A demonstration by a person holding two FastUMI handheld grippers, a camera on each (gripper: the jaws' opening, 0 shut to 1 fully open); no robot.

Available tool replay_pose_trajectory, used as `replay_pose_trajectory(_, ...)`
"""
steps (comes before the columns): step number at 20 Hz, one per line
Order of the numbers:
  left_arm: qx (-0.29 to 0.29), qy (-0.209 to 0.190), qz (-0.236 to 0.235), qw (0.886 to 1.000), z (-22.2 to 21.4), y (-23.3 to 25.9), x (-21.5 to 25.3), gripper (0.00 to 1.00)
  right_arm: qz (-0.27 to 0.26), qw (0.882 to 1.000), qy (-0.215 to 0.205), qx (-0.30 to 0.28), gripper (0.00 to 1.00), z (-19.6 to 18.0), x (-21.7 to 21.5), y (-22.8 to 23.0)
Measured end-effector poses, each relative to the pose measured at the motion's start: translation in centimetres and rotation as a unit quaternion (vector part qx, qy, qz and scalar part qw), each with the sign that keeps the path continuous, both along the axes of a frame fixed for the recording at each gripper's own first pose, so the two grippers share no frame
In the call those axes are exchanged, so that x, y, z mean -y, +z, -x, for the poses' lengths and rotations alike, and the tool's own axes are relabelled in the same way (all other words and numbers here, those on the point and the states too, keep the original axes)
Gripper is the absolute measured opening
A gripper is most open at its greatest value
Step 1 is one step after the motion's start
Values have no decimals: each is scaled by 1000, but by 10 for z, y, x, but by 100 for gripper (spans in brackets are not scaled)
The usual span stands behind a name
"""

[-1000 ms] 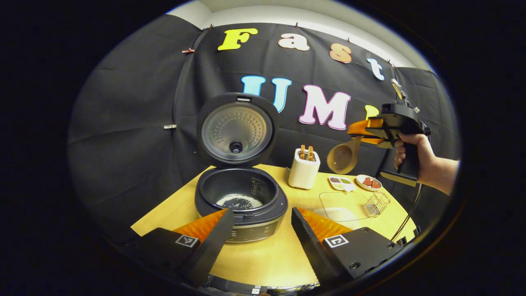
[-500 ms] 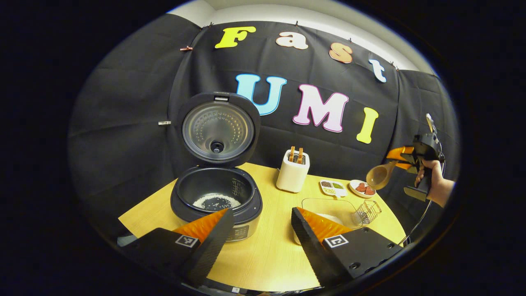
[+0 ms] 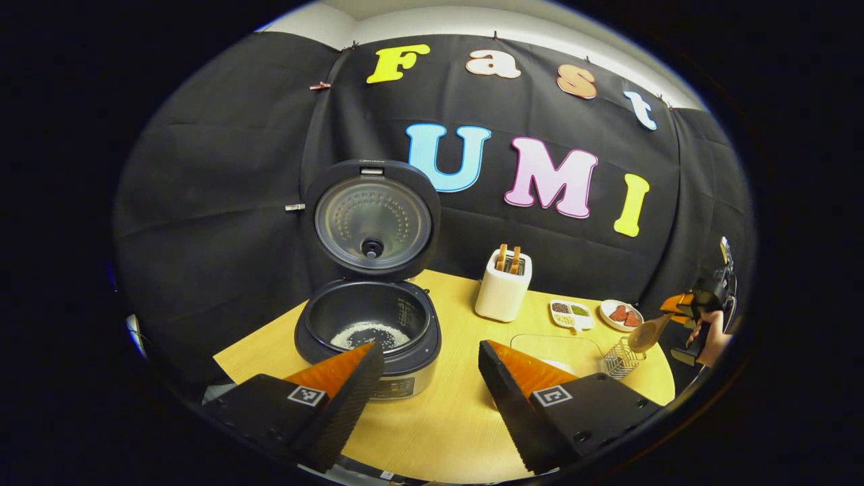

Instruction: Close the left gripper, press the button to open the rice cooker; take a wooden spoon from the chopstick holder with the right hand, scoop a spoonful of rice and pour it into the rice cooker, then put the wooden spoon back into the chopstick holder.

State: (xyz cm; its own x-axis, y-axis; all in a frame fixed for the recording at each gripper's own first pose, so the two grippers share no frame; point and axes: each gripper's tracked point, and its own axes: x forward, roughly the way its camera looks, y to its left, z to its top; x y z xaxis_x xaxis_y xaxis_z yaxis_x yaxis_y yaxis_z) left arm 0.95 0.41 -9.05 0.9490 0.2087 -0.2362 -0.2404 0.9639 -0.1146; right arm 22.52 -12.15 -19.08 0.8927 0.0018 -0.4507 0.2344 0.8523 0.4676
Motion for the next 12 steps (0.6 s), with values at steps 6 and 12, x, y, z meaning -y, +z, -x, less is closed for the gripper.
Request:
replay_pose_trajectory(6, -3, 22, 11, 1000, 1, 7, 13, 95, 17, 999, 21, -34, 11, -8, -5, -47)
replay_pose_trajectory(12, 21, 53, 5, 998, 1, 36, -7, 95, 44, 996, 50, -56, 13, -11, -23, -73)
